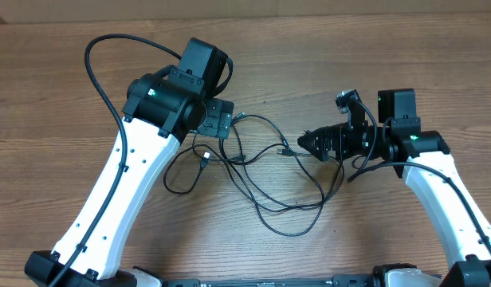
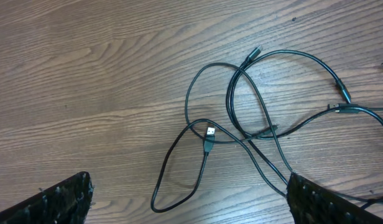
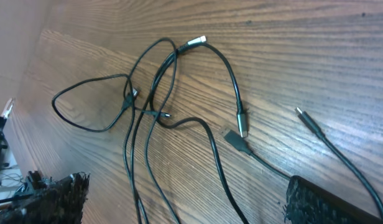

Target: Untangle cables

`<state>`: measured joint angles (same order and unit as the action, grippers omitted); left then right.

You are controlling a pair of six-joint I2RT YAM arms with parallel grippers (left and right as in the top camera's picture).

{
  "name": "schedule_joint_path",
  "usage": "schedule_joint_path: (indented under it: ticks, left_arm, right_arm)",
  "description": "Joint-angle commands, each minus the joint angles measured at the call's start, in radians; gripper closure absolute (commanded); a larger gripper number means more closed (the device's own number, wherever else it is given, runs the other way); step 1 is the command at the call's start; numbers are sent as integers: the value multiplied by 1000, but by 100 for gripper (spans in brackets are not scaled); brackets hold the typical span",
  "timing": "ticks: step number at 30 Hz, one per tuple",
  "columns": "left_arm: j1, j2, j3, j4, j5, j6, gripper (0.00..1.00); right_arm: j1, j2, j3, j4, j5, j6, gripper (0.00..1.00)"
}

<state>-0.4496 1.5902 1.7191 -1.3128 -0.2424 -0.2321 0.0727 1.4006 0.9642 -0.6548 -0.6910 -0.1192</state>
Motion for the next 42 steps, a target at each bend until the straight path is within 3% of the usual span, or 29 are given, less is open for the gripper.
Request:
schedule_joint_path:
  ticks: [1,9,42]
  left_arm:
    - [4,5,10,2,4,8,0]
    - [4,5,10,2,4,8,0]
    - [4,5,10,2,4,8,0]
  right_arm:
    - [6,-2,57,-48,31,-8,0]
    - [6,-1,92,-208,210,15,0]
    - [6,-1,91,-189,212,14,0]
